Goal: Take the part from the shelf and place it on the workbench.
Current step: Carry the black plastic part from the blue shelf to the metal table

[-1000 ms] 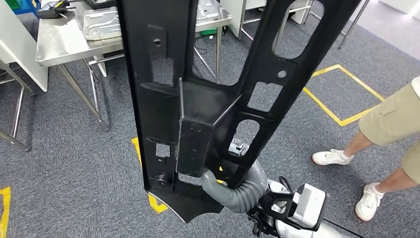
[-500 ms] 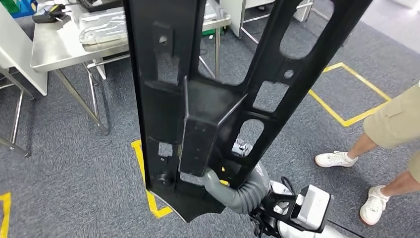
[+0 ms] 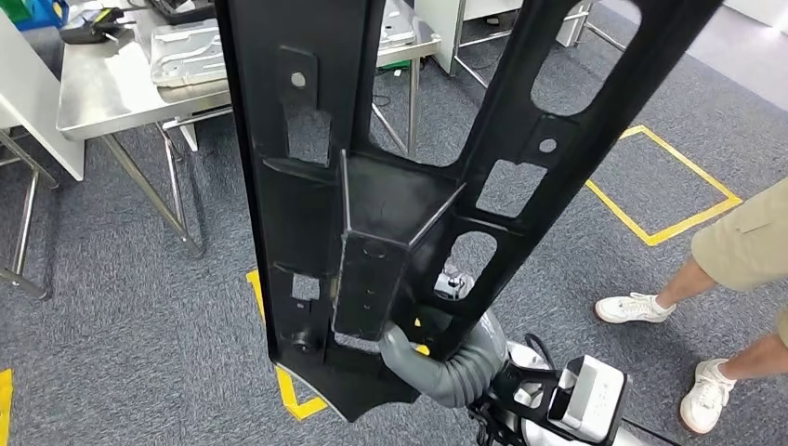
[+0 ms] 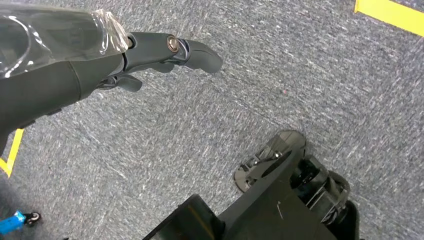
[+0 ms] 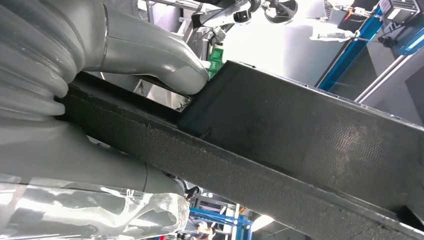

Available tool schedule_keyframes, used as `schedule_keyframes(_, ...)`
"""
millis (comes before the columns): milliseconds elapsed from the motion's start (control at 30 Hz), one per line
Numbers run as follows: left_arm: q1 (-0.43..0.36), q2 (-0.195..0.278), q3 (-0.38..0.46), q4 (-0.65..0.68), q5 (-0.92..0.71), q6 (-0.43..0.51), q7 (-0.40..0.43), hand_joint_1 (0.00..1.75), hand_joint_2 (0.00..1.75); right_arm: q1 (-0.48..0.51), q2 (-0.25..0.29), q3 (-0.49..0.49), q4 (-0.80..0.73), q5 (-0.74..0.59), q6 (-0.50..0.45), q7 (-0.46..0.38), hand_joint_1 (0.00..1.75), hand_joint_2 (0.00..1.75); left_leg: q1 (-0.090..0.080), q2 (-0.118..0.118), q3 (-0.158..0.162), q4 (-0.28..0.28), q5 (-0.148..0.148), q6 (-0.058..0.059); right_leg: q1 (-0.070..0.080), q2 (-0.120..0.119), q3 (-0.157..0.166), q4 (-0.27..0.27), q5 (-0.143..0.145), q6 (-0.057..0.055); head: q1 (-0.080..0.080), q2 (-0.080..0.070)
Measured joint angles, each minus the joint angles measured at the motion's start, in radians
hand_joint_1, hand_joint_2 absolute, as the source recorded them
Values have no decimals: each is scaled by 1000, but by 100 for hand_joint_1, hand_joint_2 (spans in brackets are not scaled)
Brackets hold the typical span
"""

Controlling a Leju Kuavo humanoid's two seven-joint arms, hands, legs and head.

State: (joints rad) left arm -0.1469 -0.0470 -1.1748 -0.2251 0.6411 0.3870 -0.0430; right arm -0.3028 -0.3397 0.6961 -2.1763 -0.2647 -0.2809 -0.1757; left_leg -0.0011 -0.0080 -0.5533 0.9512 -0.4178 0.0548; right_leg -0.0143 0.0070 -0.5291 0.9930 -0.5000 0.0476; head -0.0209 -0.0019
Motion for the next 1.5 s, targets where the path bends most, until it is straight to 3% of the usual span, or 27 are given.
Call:
schedule_keyframes(33,1,0,0,0,-1,0,0,0,175,0,0,0,-1,0,0,0,175,175,2,0,9,-4,-3,6,0,-1,-22,48,-22,3,1,0)
schedule_keyframes(100,3,0,0,0,-2,-1,2,0,175,1,0,0,-2,1,0,0,175,175,1,2,20,-5,-12,16,0,-1,-104,196,-75,5,2,0)
schedule_keyframes(133,4,0,0,0,-2,-1,2,0,175,3,0,0,-2,0,0,0,175,175,0,2,26,-5,-18,17,-1,-2,-147,258,-89,7,2,0)
schedule_keyframes(167,5,0,0,0,-2,-1,2,0,175,5,0,0,-2,0,0,0,175,175,0,1,32,-5,-24,18,-1,-2,-174,286,-81,7,2,0)
schedule_keyframes(200,7,0,0,0,-2,-1,3,0,175,6,0,0,-2,0,0,0,175,175,0,0,42,-5,-31,17,-1,-2,-180,272,-53,7,2,0)
schedule_keyframes(233,8,0,0,0,-2,-1,3,0,175,6,0,0,-2,0,0,0,175,175,0,-1,53,-5,-39,15,-1,-2,-165,218,-6,6,2,0)
schedule_keyframes(267,9,0,0,0,-2,-1,3,0,175,6,0,0,-2,0,0,0,175,175,0,-3,64,-5,-49,12,-1,-2,-138,141,44,4,2,0)
schedule_keyframes(333,9,0,-1,0,-3,-1,3,0,175,5,-1,0,-3,0,0,0,175,175,-4,-4,77,-5,-67,3,2,-3,-87,22,95,-3,1,0)
schedule_keyframes(500,6,1,-1,0,-3,-1,4,0,175,5,-2,-1,-7,0,0,0,175,175,-6,0,77,15,-99,-24,0,1,-67,-12,76,-30,-1,0)
schedule_keyframes(567,4,1,-1,0,-3,0,4,0,175,4,-2,-1,-8,0,0,0,175,175,-1,1,22,122,-143,-36,-4,-1,-58,-13,67,-38,-3,0)
schedule_keyframes(633,-3,1,0,0,-2,1,4,0,175,5,-2,-1,-8,0,0,0,175,175,3,2,-69,268,-187,-43,-5,-1,-49,-13,57,-41,-3,0)
schedule_keyframes(667,-6,1,1,0,-2,1,3,0,175,6,-2,0,-8,0,0,0,175,175,4,2,-100,308,-187,-45,-5,-1,-41,-13,50,-41,-3,0)
schedule_keyframes(700,-8,1,1,0,-2,1,3,0,175,6,-2,0,-8,0,0,0,175,175,6,2,-112,307,-163,-46,-6,0,-31,-13,43,-40,-3,0)
schedule_keyframes(733,-9,1,1,0,-2,0,4,0,175,6,-2,0,-8,0,0,0,175,175,6,2,-103,264,-119,-45,-6,1,-18,-13,35,-39,-4,0)
schedule_keyframes(800,-5,1,0,0,-2,0,6,0,175,6,-2,-1,-8,0,0,0,175,175,3,2,-57,124,-23,-35,-4,4,9,-14,17,-32,-3,0)
schedule_keyframes(867,-3,2,0,0,-2,0,7,0,175,5,-2,-1,-8,0,0,-1,175,175,-4,2,-24,39,7,-21,-3,5,19,-17,7,-23,-4,0)
schedule_keyframes(967,-2,2,0,0,-2,-1,7,0,175,5,-2,-1,-9,0,0,0,175,175,-5,-1,-9,13,-6,-6,-4,2,22,-24,1,-8,-3,0)
schedule_keyframes(1033,-2,2,0,0,-3,-1,7,0,175,3,-2,-3,-11,0,0,-1,175,175,2,-1,12,-5,-8,4,-2,0,11,14,-20,0,-2,0)
schedule_keyframes(1067,-2,2,0,0,-3,-1,7,0,175,3,-2,-5,-12,0,0,-2,175,175,3,0,23,-11,-11,9,-3,-1,-16,68,-42,2,-1,0)
schedule_keyframes(1133,-1,1,0,0,-4,-1,7,0,175,5,-2,-6,-12,0,0,-2,175,175,2,1,34,-13,-20,16,-2,-1,-106,212,-85,5,0,0)
schedule_keyframes(1167,0,0,0,0,-4,-1,7,0,175,7,-2,-6,-12,0,0,-2,175,175,2,1,40,-13,-26,18,-3,-1,-144,260,-89,6,0,0)
schedule_keyframes(1200,2,0,-1,0,-4,-1,7,0,175,8,-2,-6,-12,0,0,-1,175,175,1,0,48,-13,-33,17,-3,-1,-164,271,-71,7,1,0)
schedule_keyframes(1233,4,0,-1,0,-4,-1,7,0,175,9,-3,-6,-12,0,0,-1,175,175,1,-1,57,-13,-40,16,-4,-1,-162,240,-33,7,1,0)
schedule_keyframes(1300,7,0,-1,0,-4,-1,7,0,175,9,-3,-6,-12,0,0,-1,175,175,2,-4,79,-14,-58,10,-4,-2,-115,104,60,4,0,0)
schedule_keyframes(1333,7,0,-1,0,-5,-1,7,0,175,8,-3,-6,-12,0,0,-1,175,175,0,-4,84,-12,-67,5,-3,-2,-90,44,85,2,0,0)
schedule_keyframes(1400,4,0,-1,0,-5,-1,7,0,175,7,-3,-6,-14,0,0,-2,175,175,-3,-4,83,-11,-79,-6,1,0,-71,-4,87,-7,-1,0)
schedule_keyframes(1500,3,1,-2,0,-6,-2,7,0,175,6,-3,-6,-15,0,0,-2,175,175,-2,-2,82,-5,-92,-19,0,3,-70,-10,74,-24,-1,0)
